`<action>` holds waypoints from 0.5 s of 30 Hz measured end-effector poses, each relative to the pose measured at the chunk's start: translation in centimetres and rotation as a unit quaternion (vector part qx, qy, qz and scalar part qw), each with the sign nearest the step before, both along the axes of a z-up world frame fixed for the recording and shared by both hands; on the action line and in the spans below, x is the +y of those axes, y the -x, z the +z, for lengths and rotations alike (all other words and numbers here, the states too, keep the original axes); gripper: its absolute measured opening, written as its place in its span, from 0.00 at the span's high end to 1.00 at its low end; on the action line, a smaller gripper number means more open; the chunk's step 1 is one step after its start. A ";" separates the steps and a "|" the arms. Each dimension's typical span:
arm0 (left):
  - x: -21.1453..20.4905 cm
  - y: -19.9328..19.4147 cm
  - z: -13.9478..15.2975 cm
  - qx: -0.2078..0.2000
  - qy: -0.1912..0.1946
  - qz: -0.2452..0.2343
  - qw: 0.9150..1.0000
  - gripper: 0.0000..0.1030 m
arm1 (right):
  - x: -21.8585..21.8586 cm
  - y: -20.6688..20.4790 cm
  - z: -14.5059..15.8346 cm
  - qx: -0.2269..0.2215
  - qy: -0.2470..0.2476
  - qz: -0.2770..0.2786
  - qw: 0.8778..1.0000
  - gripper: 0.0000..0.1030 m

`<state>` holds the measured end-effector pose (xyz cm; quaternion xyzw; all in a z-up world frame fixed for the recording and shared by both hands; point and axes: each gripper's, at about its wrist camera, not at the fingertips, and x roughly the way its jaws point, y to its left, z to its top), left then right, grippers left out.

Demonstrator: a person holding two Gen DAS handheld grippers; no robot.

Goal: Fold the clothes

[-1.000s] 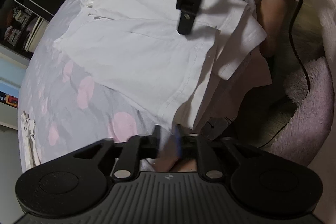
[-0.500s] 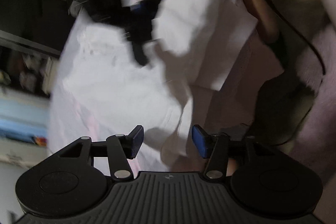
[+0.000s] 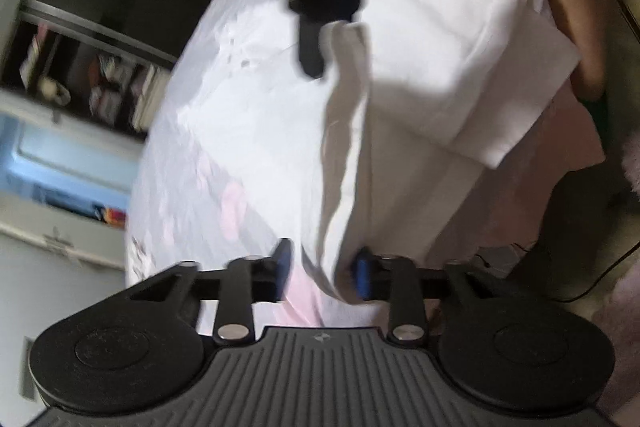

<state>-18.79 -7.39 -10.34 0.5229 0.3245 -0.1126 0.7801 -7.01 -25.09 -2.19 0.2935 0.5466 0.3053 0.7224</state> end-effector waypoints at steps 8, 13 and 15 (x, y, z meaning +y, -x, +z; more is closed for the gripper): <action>-0.5 0.2 -0.7 0.033 -0.049 0.007 0.998 0.88 | 0.8 0.2 -2.7 0.043 0.003 0.012 0.999 0.94; 0.4 -0.1 -0.5 0.048 -0.031 0.032 0.998 0.88 | 0.9 0.3 -4.2 0.074 -0.022 0.000 0.997 0.94; 0.6 -0.2 -0.5 0.050 -0.026 0.037 0.998 0.88 | 1.1 0.2 -4.9 0.080 -0.011 -0.001 0.997 0.94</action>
